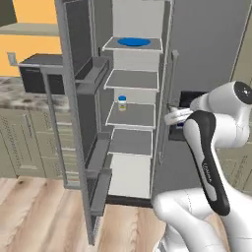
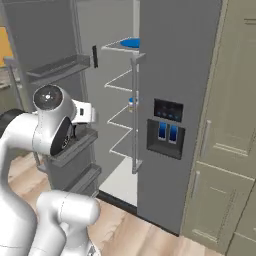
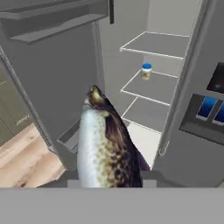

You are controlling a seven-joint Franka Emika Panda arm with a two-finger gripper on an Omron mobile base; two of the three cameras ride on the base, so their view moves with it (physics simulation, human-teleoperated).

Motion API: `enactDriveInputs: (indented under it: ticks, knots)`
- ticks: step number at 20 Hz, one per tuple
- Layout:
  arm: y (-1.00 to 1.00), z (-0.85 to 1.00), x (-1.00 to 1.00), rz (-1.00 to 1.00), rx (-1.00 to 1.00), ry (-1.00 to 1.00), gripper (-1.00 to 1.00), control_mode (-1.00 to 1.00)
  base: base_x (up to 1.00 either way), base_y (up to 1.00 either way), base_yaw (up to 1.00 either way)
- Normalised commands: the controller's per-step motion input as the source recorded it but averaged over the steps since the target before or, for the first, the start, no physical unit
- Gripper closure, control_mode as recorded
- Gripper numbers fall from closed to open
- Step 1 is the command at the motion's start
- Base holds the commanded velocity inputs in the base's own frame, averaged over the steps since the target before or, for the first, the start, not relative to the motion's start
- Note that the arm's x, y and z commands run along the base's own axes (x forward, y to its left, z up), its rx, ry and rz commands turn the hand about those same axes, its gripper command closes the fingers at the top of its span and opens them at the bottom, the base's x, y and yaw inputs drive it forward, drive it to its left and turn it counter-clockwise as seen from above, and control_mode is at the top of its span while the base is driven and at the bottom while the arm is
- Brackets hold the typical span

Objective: Retrieve the fish from the fridge and place it on the saucepan with marinade on the stove.

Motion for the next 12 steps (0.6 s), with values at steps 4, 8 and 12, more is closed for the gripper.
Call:
enactDriveInputs:
  ticks: [4, 8, 12]
  knots:
    - [0.00, 0.00, 0.00, 0.00, 0.00, 0.00, 1.00, 1.00, -0.17, -0.03, 0.96]
    - [0.00, 0.00, 0.00, 0.00, 0.00, 0.00, 1.00, 1.00, 0.00, 0.00, 1.00]
    - [0.00, 0.00, 0.00, 0.00, 0.00, 0.00, 1.00, 1.00, -0.01, 0.00, 0.99]
